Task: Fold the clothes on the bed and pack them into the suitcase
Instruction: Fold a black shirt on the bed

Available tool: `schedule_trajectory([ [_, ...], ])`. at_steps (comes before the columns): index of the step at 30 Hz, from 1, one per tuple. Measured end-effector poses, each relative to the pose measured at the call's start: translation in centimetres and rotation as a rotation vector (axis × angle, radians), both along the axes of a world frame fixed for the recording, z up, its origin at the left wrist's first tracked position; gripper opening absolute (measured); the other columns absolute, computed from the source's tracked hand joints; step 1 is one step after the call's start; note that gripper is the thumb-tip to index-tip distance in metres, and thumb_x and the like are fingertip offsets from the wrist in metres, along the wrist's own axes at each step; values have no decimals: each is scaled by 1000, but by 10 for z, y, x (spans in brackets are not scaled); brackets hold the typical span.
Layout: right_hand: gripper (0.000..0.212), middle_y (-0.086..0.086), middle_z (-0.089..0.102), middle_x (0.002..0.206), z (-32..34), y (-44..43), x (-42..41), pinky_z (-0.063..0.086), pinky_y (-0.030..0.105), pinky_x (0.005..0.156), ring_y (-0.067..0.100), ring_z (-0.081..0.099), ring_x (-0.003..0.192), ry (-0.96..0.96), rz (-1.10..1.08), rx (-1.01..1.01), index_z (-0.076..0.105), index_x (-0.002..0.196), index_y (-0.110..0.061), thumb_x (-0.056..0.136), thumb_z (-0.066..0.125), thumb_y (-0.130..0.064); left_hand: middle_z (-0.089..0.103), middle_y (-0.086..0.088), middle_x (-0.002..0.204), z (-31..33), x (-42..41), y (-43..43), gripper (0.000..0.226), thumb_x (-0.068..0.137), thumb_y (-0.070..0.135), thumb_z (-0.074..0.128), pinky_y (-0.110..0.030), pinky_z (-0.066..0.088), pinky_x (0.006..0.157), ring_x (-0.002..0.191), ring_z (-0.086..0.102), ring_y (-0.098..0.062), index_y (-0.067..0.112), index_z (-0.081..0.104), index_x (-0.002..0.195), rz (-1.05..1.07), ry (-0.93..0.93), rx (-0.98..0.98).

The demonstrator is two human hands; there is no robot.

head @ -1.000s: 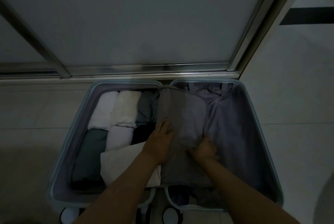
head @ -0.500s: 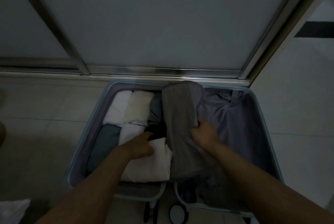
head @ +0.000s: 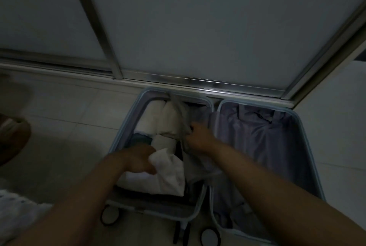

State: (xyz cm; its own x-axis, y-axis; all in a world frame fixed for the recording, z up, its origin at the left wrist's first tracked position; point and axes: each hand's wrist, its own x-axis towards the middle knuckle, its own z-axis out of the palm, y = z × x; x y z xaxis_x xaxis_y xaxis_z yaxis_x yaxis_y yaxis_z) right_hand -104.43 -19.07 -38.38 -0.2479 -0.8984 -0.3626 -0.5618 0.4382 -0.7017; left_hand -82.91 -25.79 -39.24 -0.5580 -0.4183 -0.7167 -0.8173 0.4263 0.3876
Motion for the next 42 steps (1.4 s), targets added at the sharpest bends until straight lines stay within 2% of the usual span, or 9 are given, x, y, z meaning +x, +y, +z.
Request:
schedule_trajectory([
  [4,50,11,62,119,7,-17,44,48,23,79,25,61,107,-233,112,136,51,134,-1,91,65,-21,58,7,107,56,48,-14,36,81,33,75,-15,42,66,102,54,-9,20,64,112,38,53,-165],
  [9,34,9,64,117,27,-18,63,46,24,68,16,59,90,-442,37,123,61,125,-7,97,54,-24,67,-7,101,97,61,-20,34,75,33,78,-28,49,76,93,62,-18,12,72,101,80,84,-396],
  [13,39,8,63,114,51,-9,54,49,28,84,13,60,91,-749,30,-39,61,124,-10,92,60,-32,68,-2,107,111,25,-18,45,73,44,78,-29,48,76,96,62,-18,22,69,110,75,204,-468],
  [16,43,-1,66,108,51,-2,24,50,14,78,3,61,88,-474,108,-167,63,110,-24,72,83,-31,68,-5,111,106,-22,-18,47,77,51,73,-29,47,75,97,62,-20,20,66,112,63,263,-498],
  [20,36,-9,63,92,39,11,-39,40,4,62,4,58,83,-209,-34,-248,64,102,-21,73,84,-31,57,-4,132,81,-75,-13,68,79,50,72,-24,40,85,115,55,-20,20,49,136,105,355,-347],
  [23,44,3,68,98,20,24,-93,43,15,67,13,61,88,-78,-108,-163,69,106,-14,70,85,-33,41,-2,148,50,-123,-5,82,81,43,73,-27,36,98,130,44,-21,23,30,148,20,282,-182],
  [29,54,0,65,115,-17,42,-188,41,4,68,12,61,102,-37,-134,-96,62,125,-15,76,81,-26,54,-4,135,-4,-221,21,61,84,34,71,-32,44,91,114,53,-17,21,46,138,205,510,24],
  [36,58,1,53,131,-64,38,-238,45,45,101,22,51,119,264,-349,-144,44,138,-29,84,61,-46,54,-7,131,-62,-297,44,58,87,36,67,-30,45,85,116,54,-23,13,45,135,564,558,168],
  [42,71,8,24,157,-136,68,-203,8,27,116,22,17,146,259,-249,-11,23,152,-16,94,43,-54,29,-7,154,-82,-315,41,67,94,21,58,-22,25,109,138,33,-20,14,23,150,290,584,-114],
])
